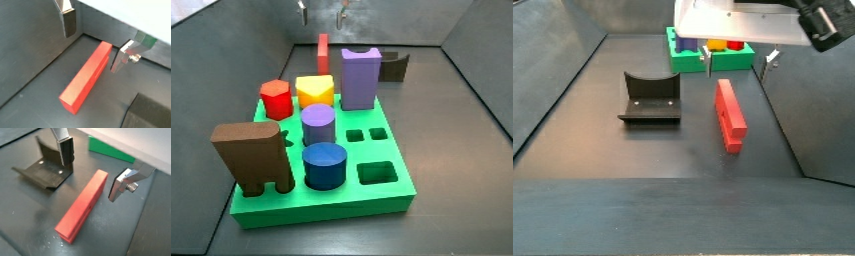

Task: Pick up the double-square object. Move up. Rotate the double-square object. Place the double-square object on the fixture. Regrasp the double-square object. Move to above the board. Insert the double-square object.
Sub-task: Rotate the double-square object.

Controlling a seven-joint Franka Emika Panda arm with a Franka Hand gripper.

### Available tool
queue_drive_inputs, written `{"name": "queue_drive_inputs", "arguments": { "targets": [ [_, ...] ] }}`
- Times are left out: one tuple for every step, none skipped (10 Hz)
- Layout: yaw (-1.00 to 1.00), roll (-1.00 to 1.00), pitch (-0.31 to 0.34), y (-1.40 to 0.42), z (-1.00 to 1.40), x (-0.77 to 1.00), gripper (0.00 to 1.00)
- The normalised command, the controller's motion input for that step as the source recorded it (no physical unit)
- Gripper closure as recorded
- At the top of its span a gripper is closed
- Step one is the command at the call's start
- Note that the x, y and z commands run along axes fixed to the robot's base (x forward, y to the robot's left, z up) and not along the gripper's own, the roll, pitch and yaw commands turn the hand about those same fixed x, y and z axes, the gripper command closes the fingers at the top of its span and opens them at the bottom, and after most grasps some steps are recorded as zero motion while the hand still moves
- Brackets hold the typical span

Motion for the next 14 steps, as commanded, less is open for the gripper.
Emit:
{"name": "queue_drive_inputs", "arguments": {
  "targets": [
    [0.78, -0.01, -0.035, 0.00, -0.04, 0.04, 0.00],
    [0.56, -0.01, -0.034, 0.00, -0.04, 0.03, 0.00],
    [0.30, -0.01, -0.033, 0.00, -0.04, 0.03, 0.00],
    [0.00, 0.00, 0.000, 0.00, -1.00, 0.00, 0.00],
    [-0.08, 0.00, -0.011, 0.00, -1.00, 0.01, 0.00],
    [-0.07, -0.01, -0.022, 0.00, -1.00, 0.01, 0.00],
    [-0.05, -0.03, -0.041, 0.00, -1.00, 0.02, 0.00],
    [-0.05, -0.05, -0.046, 0.01, -1.00, 0.02, 0.00],
    [-0.03, -0.07, -0.056, 0.01, -1.00, 0.03, 0.00],
    [-0.02, -0.09, -0.059, 0.01, -1.00, 0.03, 0.00],
    [-0.01, -0.12, -0.056, 0.01, -1.00, 0.04, 0.00],
    [-0.01, -0.12, -0.061, 0.01, -1.00, 0.05, 0.00],
    [0.00, -0.14, -0.059, 0.02, -0.88, 0.05, 0.00],
    [0.01, -0.15, -0.060, 0.02, -0.79, 0.05, 0.00]
  ]
}}
